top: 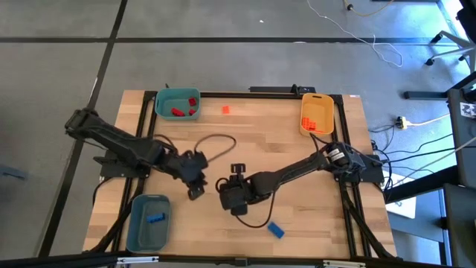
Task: Sort & place blocks by color
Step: Put the blue game piece into the gray bin
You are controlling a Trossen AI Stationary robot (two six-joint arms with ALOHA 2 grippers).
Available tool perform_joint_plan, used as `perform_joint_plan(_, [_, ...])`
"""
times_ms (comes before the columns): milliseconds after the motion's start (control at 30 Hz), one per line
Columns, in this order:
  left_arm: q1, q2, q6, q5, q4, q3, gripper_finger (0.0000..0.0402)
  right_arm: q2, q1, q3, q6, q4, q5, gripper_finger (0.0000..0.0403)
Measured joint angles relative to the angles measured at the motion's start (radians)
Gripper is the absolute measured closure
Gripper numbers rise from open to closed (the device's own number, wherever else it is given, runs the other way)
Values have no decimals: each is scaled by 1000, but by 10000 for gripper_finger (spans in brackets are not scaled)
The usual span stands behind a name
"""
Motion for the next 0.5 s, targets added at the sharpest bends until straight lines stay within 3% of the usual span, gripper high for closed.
perform_joint_plan(233, [0, -146, -94, -155, -19, 0, 264, -1, -21, 103, -78, -51, 95, 263])
perform_joint_plan(500, [0, -205, -159, -167, -70, 0, 264, -2, -40, 257, -217, -56, 175, 263])
